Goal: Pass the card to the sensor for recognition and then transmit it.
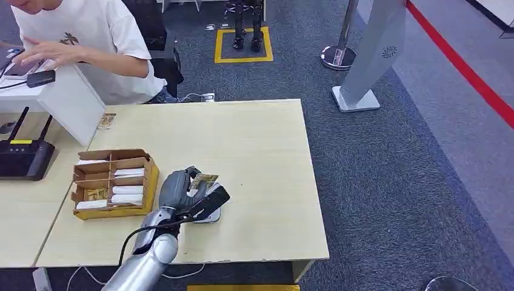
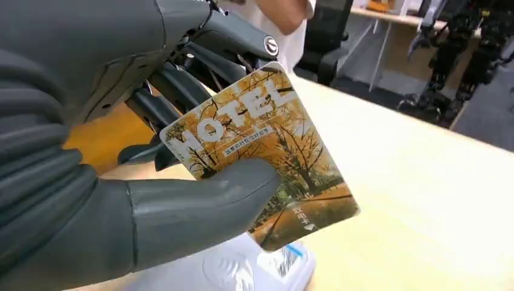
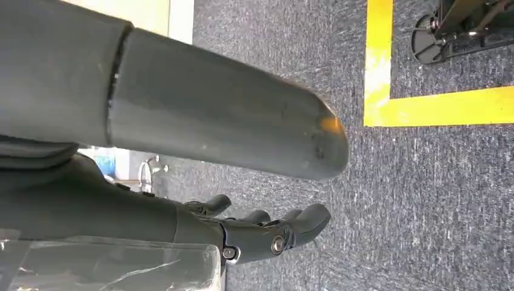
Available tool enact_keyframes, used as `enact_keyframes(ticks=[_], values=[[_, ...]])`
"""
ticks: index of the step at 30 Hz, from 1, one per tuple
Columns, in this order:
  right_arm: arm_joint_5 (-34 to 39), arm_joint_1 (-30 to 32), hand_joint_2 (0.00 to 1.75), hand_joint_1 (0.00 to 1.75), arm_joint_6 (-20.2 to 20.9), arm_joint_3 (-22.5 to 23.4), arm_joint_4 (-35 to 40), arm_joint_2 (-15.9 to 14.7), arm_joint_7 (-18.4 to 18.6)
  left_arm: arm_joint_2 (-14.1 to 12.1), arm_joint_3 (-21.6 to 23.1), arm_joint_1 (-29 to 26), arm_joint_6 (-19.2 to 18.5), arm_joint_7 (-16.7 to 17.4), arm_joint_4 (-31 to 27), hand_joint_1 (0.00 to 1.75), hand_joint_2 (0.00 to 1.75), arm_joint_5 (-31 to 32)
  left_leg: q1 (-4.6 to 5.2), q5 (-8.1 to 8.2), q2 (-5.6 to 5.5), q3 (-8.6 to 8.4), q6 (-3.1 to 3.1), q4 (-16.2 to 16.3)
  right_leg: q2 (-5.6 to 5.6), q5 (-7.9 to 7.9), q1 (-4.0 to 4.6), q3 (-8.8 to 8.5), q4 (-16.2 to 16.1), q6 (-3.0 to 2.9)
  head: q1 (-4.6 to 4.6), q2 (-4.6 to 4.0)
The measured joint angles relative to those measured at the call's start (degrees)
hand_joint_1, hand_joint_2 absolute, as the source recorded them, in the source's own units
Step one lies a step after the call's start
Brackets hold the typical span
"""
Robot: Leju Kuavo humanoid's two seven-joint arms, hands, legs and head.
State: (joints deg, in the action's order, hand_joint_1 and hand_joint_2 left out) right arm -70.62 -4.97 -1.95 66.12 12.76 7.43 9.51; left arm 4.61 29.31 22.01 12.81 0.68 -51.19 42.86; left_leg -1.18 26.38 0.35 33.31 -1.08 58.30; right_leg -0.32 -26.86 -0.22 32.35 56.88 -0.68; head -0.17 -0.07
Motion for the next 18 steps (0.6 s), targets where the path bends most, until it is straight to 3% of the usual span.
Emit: enact_keyframes(ticks=[8,18], values=[[0.0,-0.02,0.0,0.0,-0.09,-0.17,0.0,0.0,0.02,2.36,0.02,-0.25,1.01,-1.16,4.76,1.75,1.75,-0.39,0.0,0.0,0.0,0.01,0.0,0.0,0.0,0.0,0.0,0.01,0.0,0.01,-0.02,0.0],[-0.02,-0.03,0.0,0.0,-0.11,-0.26,0.0,0.0,0.2,2.88,0.02,-0.2,1.09,-1.42,6.88,1.75,1.75,-0.5,0.0,0.0,0.0,0.01,0.0,0.0,0.0,0.0,0.0,0.01,0.0,0.0,0.0,0.0]])
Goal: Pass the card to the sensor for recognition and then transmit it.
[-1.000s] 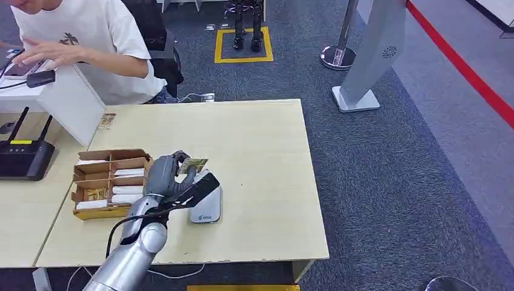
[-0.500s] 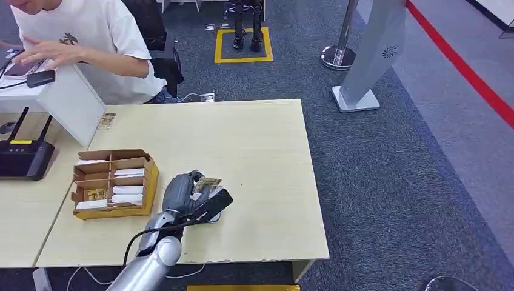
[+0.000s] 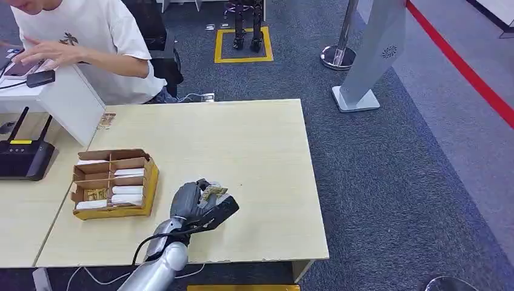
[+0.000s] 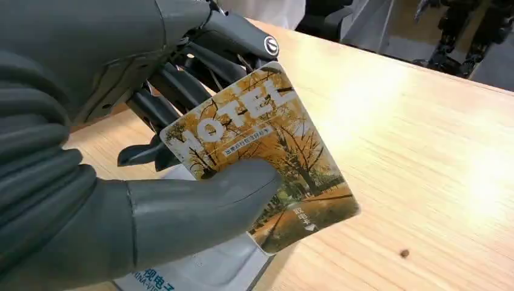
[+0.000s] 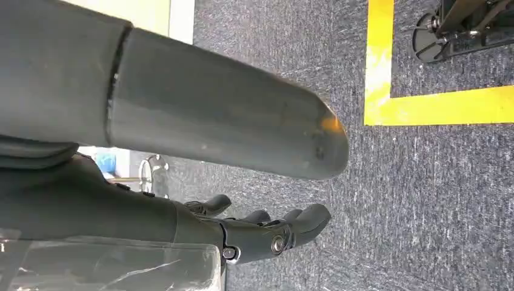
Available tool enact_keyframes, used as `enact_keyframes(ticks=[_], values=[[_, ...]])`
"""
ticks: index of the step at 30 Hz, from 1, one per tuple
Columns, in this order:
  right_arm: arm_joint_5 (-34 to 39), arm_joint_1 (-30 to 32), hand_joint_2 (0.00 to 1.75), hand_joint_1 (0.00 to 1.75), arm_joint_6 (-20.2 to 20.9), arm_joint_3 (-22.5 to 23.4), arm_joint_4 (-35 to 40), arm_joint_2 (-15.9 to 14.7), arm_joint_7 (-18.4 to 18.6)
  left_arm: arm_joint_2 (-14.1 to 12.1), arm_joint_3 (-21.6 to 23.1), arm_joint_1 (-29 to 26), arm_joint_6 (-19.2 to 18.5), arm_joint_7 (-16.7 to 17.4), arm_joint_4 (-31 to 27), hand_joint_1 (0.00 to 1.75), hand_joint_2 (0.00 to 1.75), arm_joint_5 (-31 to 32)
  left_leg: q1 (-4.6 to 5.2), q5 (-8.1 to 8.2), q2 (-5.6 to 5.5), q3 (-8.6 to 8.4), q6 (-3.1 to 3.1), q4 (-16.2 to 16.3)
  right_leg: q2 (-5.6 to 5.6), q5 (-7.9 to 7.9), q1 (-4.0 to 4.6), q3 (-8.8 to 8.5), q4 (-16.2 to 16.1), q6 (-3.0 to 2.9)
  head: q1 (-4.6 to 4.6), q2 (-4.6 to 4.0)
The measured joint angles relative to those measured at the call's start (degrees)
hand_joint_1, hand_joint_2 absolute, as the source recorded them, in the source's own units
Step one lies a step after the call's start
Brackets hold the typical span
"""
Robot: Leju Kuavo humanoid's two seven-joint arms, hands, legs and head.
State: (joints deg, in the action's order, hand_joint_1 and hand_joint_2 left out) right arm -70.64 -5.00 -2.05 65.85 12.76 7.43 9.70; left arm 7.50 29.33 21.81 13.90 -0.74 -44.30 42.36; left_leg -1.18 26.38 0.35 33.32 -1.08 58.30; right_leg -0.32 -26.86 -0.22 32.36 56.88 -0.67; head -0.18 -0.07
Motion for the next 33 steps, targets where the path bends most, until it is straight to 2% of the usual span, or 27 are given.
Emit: enact_keyframes(ticks=[24,33], values=[[-0.83,-0.01,0.0,0.0,0.22,-0.83,0.0,0.0,0.55,-0.22,0.0,1.41,-0.07,0.59,0.02,1.75,1.75,0.18,0.0,0.0,0.0,0.0,0.0,0.0,0.0,0.0,0.0,0.0,0.0,0.0,0.0,0.0],[-0.55,-0.01,0.0,0.0,0.15,-0.83,0.0,0.0,0.41,-0.35,0.0,1.26,-0.87,2.08,-0.44,1.75,1.75,1.24,0.0,0.0,0.0,0.01,0.0,0.0,0.0,0.0,0.0,0.0,0.0,0.0,0.0,0.0]])
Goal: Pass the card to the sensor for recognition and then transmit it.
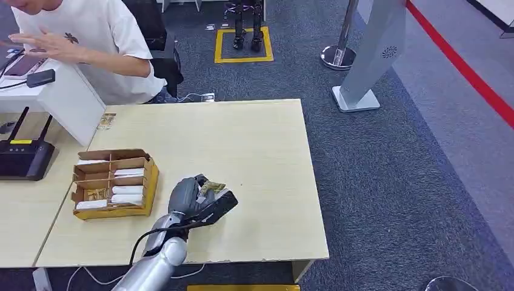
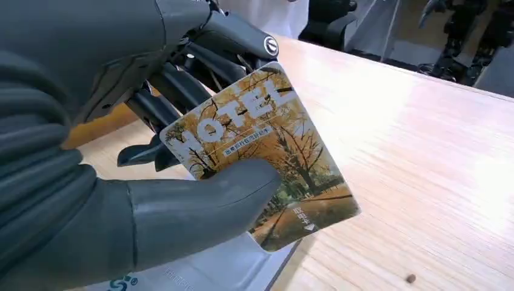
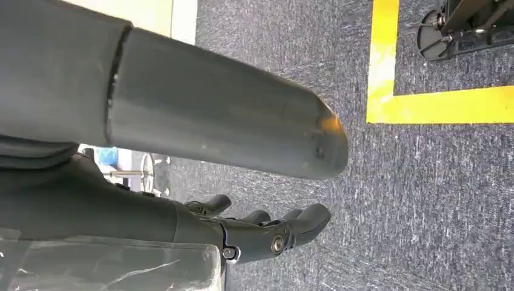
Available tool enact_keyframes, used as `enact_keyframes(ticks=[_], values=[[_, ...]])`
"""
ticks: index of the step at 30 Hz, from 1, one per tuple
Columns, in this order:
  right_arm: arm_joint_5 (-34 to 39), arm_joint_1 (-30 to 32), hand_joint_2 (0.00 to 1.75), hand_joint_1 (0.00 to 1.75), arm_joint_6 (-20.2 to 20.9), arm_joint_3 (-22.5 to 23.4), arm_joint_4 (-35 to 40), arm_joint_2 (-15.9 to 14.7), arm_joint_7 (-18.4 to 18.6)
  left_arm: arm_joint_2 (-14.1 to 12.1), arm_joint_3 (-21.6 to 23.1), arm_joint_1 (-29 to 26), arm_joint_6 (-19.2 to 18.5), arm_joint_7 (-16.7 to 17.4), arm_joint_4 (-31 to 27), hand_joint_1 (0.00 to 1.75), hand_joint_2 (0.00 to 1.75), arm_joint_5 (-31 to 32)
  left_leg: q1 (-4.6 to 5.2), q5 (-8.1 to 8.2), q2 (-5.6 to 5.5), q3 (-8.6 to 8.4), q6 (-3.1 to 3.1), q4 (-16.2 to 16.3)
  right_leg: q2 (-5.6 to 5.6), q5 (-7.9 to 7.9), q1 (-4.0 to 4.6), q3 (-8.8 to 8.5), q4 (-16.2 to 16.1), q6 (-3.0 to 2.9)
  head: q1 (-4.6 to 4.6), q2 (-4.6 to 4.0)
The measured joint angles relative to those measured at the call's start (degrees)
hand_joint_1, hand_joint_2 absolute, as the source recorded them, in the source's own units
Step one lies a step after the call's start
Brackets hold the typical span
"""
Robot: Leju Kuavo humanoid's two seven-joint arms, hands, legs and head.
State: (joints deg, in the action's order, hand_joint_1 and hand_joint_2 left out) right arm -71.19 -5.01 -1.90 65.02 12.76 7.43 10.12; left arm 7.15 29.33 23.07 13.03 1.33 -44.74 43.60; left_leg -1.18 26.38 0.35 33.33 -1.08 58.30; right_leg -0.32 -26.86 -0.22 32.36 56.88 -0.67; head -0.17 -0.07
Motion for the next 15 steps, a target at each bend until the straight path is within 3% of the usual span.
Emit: enact_keyframes(ticks=[8,15], values=[[1.01,0.05,0.0,0.0,-0.13,0.02,0.0,0.0,0.26,-1.88,0.22,-2.03,-1.25,3.82,-4.56,1.75,1.75,5.02,0.0,0.0,0.01,0.0,0.0,0.0,0.01,0.0,0.0,0.0,0.0,0.0,0.0,0.0],[1.75,0.14,0.0,0.0,-0.17,0.02,0.0,-0.07,0.37,-4.61,0.39,-4.28,-0.31,3.94,-7.74,1.75,1.75,7.04,0.0,0.0,0.0,-0.01,0.0,-0.01,0.0,-0.01,0.0,-0.01,0.0,0.0,-0.02,0.0]])
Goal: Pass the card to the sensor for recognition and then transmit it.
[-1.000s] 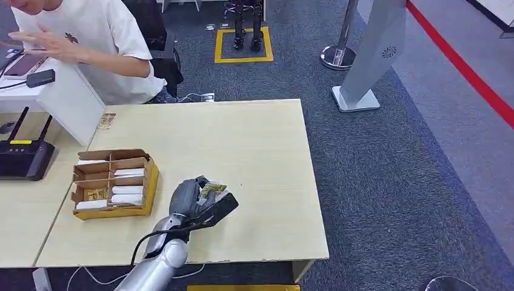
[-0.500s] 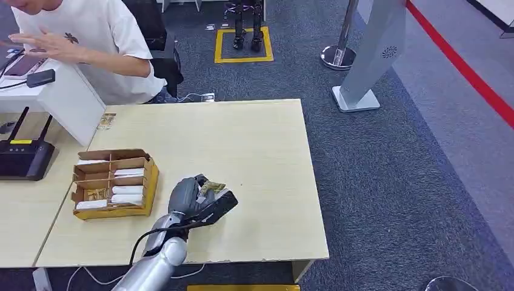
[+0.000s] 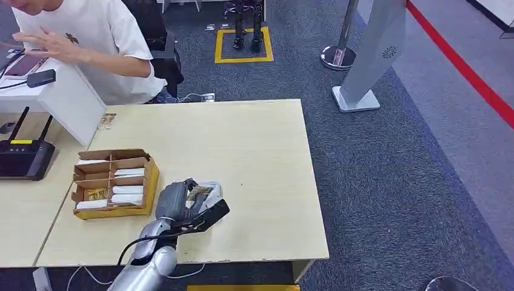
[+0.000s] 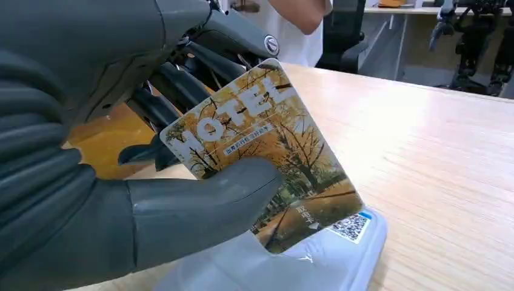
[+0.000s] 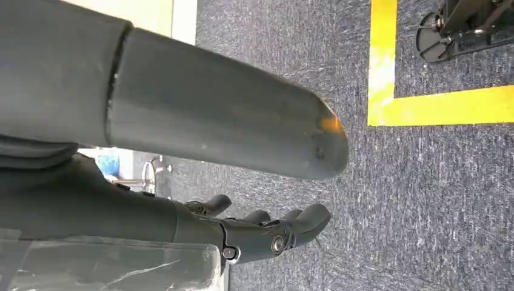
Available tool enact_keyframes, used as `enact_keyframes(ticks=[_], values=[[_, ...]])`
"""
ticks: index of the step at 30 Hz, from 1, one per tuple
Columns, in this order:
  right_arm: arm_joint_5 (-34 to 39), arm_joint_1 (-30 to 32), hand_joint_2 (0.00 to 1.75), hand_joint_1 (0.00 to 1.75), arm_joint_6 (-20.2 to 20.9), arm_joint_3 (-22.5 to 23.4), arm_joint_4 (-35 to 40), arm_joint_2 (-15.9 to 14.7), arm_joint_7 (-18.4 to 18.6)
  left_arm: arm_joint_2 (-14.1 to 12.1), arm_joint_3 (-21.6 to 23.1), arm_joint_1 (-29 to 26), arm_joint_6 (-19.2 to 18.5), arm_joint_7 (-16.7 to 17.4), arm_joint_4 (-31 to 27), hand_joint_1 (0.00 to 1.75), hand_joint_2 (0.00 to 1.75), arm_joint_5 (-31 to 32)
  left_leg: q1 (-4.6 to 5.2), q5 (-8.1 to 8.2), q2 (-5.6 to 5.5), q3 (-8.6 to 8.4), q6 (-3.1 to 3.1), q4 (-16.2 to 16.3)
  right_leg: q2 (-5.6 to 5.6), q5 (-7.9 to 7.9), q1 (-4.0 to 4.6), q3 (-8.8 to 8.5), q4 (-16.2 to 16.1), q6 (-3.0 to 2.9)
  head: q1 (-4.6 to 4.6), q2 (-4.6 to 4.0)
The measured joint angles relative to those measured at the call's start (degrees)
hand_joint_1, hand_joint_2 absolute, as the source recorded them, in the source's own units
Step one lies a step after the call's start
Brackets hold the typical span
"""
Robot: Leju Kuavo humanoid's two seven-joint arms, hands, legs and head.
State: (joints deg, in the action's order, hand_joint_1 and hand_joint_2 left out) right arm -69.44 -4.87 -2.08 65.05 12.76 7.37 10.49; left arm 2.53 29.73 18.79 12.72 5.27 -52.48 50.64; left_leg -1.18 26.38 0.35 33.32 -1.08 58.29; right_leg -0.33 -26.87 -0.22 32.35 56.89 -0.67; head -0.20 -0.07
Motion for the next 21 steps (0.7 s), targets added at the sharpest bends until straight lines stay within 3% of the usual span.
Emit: enact_keyframes(ticks=[15,21], values=[[-0.11,0.0,0.0,0.0,-0.02,0.0,0.0,-0.04,0.04,-1.4,0.0,-0.79,-0.46,0.09,-1.66,1.75,1.75,0.44,0.0,0.0,0.0,-0.01,0.0,0.0,0.0,0.01,0.0,-0.02,0.0,0.0,0.0,0.0],[-0.17,0.02,0.0,0.0,0.0,0.0,0.0,-0.07,0.02,-2.78,-0.43,-0.53,2.53,0.09,-3.01,1.75,1.75,0.46,0.0,-0.01,0.0,-0.01,0.0,0.0,0.01,0.01,0.0,0.0,0.0,0.0,0.0,0.0]])
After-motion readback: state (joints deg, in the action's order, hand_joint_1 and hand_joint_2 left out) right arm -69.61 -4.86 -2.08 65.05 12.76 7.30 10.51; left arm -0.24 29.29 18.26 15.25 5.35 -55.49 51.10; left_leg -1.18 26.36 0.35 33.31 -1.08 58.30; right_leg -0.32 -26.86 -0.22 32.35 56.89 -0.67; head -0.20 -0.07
